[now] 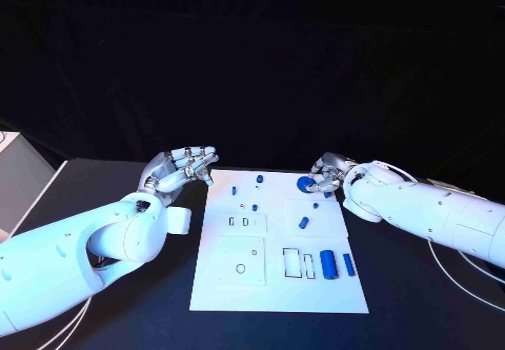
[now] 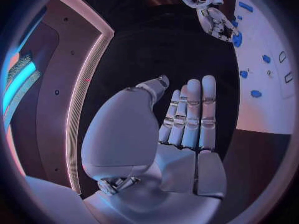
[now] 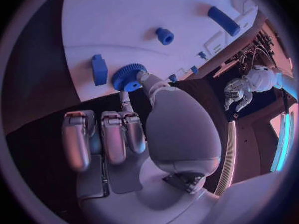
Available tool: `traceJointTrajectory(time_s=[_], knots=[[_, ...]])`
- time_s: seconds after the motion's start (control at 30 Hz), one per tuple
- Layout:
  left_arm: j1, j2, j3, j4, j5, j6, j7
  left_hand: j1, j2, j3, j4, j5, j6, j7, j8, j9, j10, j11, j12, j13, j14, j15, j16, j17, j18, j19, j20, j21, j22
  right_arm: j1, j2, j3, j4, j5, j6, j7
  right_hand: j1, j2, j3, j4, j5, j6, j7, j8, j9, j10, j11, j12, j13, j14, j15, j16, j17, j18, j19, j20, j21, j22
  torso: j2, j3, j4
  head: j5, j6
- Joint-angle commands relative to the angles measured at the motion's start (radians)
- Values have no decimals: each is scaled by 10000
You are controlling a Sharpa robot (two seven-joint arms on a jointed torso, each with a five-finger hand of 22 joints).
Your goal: Assemble the parts on the task board
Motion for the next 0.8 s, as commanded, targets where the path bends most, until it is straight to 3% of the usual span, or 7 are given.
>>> traceJointTrajectory(time_s=[0.03, 0.3, 0.4, 0.53, 0.8], knots=[[10, 14, 10, 26, -54, 115, 63, -100, 24, -2, -37, 24, -72, 10, -7, -4, -100, 2, 7, 0, -61, 35, 69, -8, 141, -52, 21, 32, 8, -34, 50, -13, -25, -18, 194, 44, 4, 88, 2, 48, 60, 94, 5, 29, 15, 1044, 31, 21, 2632, 867, 46, 32, 1744, -147, 719, 66, 37, 2064, 9, 1, 9, 23, -16], [10, -8, 10, 33, -55, 110, 57, -100, 24, -2, -37, 24, -72, 10, -7, -4, -100, 2, 7, 0, -61, 35, 69, -8, 141, -52, 21, 32, 8, -59, 86, -16, -53, -29, 20, -8, -40, 105, -6, 111, 61, 127, -2, 43, 17, 1044, 26, 21, 2632, 863, 41, 30, 1730, -149, 723, 63, 44, 2075, 1, -11, -1, 56, -42], [10, -9, 10, 33, -55, 109, 56, -100, 24, -2, -37, 24, -72, 10, -7, -4, -100, 2, 7, 0, -61, 35, 69, -8, 141, -52, 21, 32, 8, -61, 83, -17, -38, -75, -169, -28, 32, 220, 133, 153, 119, 244, -36, 90, 26, 1044, -4, 21, 2632, 862, 17, 31, 1732, -151, 727, 47, 53, 2089, -9, -9, -7, 60, -41], [10, -12, 10, 33, -55, 109, 56, -100, 24, -2, -37, 24, -72, 10, -7, -4, -100, 2, 7, 0, -61, 35, 69, -8, 141, -52, 21, 32, 8, -65, 65, -17, 35, -299, -667, -26, 214, 378, 659, 118, 209, 670, -181, 227, 94, 1044, -133, 21, 2632, 864, -90, 34, 1748, -182, 792, -38, 146, 2216, -11, -4, -14, 66, -39], [10, -13, 10, 7, -55, 113, 57, -100, 24, -2, -37, 24, -72, 10, -7, -4, -100, 2, 7, 0, -61, 35, 69, -8, 141, -52, 21, 32, 8, -94, -74, -17, 621, -1155, -1695, 9, 207, 319, 1103, 34, 425, 1022, -317, 326, 196, 1044, -259, 21, 2632, 875, -203, 43, 1797, -237, 908, -146, 303, 2423, -16, 6, -24, 83, 26]])
